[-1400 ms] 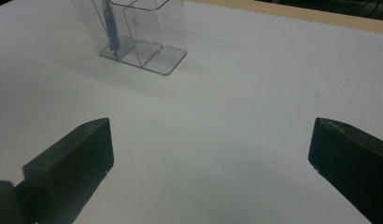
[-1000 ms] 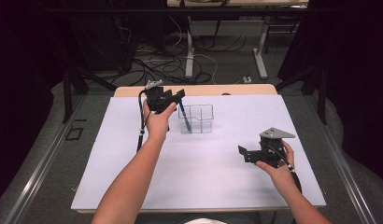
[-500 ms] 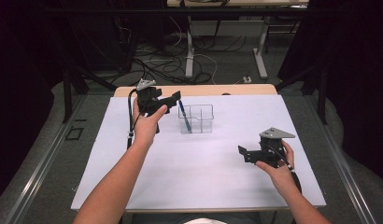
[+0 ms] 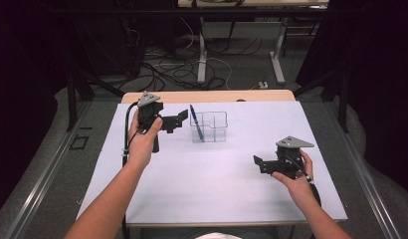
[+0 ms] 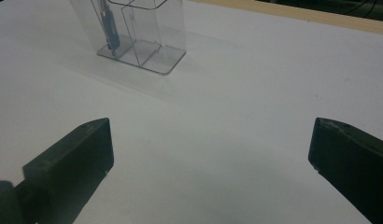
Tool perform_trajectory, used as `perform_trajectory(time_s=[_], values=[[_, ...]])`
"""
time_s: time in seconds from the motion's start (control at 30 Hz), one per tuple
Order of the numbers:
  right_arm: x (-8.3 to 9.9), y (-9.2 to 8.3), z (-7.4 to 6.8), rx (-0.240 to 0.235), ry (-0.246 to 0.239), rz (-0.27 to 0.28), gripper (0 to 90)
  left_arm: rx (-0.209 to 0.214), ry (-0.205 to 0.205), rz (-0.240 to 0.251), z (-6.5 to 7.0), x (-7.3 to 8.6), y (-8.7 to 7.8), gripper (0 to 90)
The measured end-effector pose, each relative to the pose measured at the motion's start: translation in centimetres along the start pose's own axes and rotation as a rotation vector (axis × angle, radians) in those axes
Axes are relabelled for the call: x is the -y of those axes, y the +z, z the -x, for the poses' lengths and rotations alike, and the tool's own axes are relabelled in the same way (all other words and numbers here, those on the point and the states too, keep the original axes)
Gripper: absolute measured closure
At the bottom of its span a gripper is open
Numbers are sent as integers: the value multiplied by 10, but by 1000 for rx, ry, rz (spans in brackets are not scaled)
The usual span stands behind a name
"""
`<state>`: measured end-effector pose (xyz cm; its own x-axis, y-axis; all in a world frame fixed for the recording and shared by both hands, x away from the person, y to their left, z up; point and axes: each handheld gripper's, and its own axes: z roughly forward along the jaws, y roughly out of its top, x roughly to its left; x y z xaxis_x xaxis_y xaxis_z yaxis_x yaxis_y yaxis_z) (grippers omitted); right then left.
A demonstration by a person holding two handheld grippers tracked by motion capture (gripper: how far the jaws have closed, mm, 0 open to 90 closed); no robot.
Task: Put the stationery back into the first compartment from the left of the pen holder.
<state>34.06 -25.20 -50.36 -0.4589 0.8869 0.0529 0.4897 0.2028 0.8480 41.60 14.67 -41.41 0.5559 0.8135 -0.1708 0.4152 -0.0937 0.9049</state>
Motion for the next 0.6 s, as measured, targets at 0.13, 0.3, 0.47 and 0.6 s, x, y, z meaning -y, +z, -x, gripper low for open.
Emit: perform_trajectory(time_s=[0.13, 0.3, 0.47, 0.6], values=[[0, 0, 0, -4, 2, 4, 0, 33, 54, -18, 1, 7, -10, 1], [0, 0, 0, -6, 1, 5, 0, 58, 63, -28, 0, 18, -24, 1], [0, 0, -1, -5, -1, 1, 0, 62, 54, -33, -5, 35, -39, 1], [0, 0, -1, -2, -1, 1, 0, 54, 24, -35, -11, 50, -49, 1]])
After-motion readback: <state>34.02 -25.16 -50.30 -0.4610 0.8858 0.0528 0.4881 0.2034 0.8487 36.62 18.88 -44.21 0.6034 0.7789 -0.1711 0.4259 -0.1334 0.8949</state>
